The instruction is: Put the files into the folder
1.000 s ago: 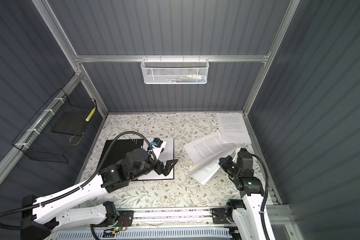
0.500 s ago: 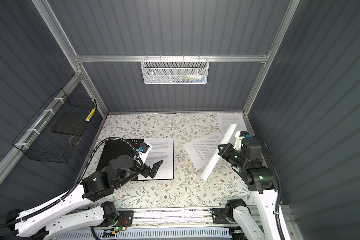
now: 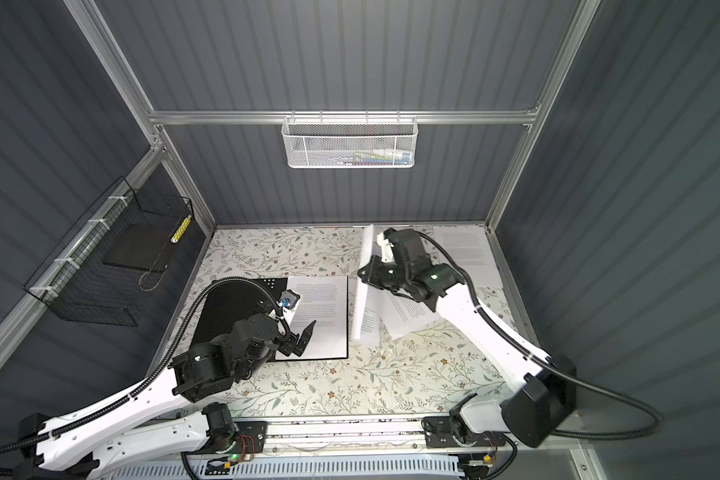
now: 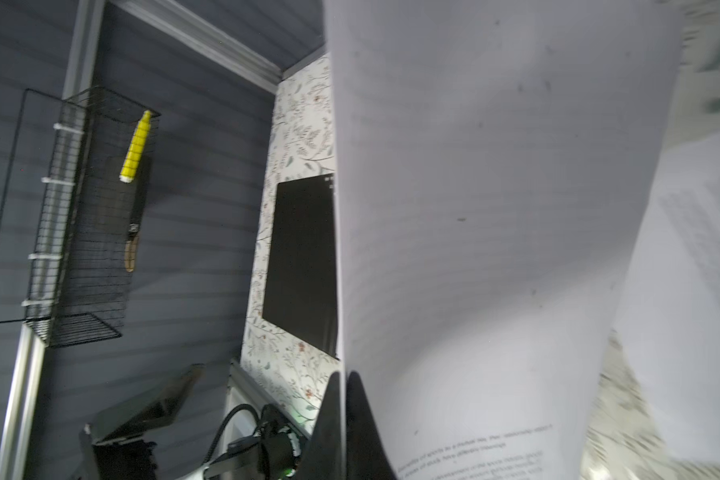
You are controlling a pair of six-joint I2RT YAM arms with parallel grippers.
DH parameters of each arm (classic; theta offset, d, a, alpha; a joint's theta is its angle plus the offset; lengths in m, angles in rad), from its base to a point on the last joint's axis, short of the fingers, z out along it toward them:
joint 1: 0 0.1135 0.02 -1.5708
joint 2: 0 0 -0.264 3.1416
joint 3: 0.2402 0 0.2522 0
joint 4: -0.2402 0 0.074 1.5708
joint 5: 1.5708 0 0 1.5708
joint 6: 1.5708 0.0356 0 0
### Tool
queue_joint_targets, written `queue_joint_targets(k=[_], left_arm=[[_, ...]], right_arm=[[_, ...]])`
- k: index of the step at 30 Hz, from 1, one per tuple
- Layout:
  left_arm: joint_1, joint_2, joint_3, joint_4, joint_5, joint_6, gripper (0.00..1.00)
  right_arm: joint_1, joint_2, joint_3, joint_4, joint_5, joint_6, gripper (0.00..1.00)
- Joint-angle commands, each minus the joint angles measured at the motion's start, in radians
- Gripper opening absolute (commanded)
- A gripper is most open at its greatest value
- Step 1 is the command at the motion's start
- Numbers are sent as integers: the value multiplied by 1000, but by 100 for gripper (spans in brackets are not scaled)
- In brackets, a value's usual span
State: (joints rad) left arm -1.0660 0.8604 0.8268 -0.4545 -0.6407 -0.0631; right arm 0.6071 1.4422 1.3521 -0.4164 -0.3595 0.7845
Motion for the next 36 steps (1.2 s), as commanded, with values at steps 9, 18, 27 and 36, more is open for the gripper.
queue_joint_targets(k=[9,18,27,36], left_arm=[[81,-106,13,-16,-98,-37,100],[162,-57,34,-36,28,-67,100],[185,10,64,-69,107,-76,100],[212,66,87,-99,174,-80,100]], right_arm=[[-44,165,-70,291,-174,91,0],[-73,448,-170,315,-117,-41,0],[-41,479,-174,321,-80,-55,0],[-26,527,-101,303,-82,-38,0]])
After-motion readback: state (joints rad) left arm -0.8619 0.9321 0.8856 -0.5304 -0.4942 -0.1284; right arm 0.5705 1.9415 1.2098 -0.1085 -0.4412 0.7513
